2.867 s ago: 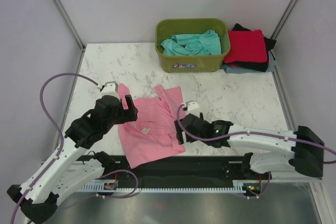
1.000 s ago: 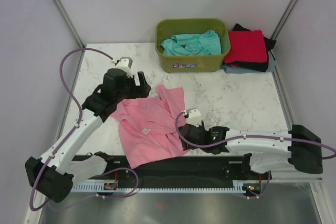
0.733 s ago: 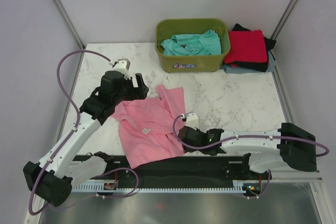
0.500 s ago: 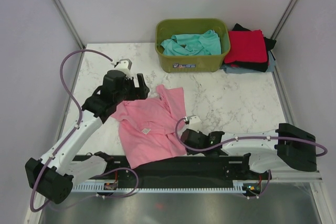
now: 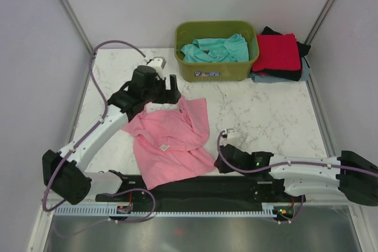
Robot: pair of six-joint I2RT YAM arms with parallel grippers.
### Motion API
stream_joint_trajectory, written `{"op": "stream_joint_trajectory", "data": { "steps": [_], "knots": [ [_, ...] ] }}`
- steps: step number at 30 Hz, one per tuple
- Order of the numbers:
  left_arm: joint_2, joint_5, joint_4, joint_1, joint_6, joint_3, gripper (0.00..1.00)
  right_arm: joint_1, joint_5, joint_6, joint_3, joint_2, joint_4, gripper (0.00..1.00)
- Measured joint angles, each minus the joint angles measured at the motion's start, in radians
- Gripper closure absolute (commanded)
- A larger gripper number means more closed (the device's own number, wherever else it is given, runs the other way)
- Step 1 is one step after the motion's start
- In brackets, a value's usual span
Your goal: Fold and stack the t-shirts
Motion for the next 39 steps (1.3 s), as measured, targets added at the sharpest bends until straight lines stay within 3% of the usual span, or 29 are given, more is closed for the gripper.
{"op": "stream_joint_trajectory", "data": {
  "steps": [4, 10, 17, 21, 30, 36, 37, 39],
  "knots": [
    [0.224, 0.008, -0.006, -0.080, 0.031, 0.212, 0.07, -0.064, 0.001, 0.005, -0.052, -0.132, -0.012, 1.00],
    [0.581, -0.033, -0.005, -0.205, 0.071, 0.451, 0.08, -0.082, -0.008, 0.008, -0.094, -0.135, -0.032, 1.00],
    [0.911, -0.079, -0.050, -0.247, 0.084, 0.592, 0.11, -0.082, -0.011, 0.010, -0.115, -0.152, -0.031, 1.00],
    [0.998, -0.114, -0.076, -0.247, 0.093, 0.624, 0.14, -0.082, -0.014, 0.009, -0.119, -0.156, -0.031, 1.00],
    [1.039, -0.145, -0.090, -0.256, 0.096, 0.729, 0.20, -0.082, -0.016, -0.004, -0.115, -0.124, -0.005, 1.00],
    [1.119, -0.173, -0.121, -0.270, 0.098, 0.817, 0.38, -0.082, -0.019, -0.011, -0.108, -0.108, 0.004, 1.00],
    [1.127, -0.177, -0.122, -0.273, 0.097, 0.831, 0.47, -0.082, -0.020, -0.013, -0.108, -0.108, 0.005, 1.00],
    [1.146, -0.197, -0.127, -0.275, 0.092, 0.858, 0.56, -0.082, -0.022, -0.015, -0.108, -0.108, 0.005, 1.00]
  ]
}}
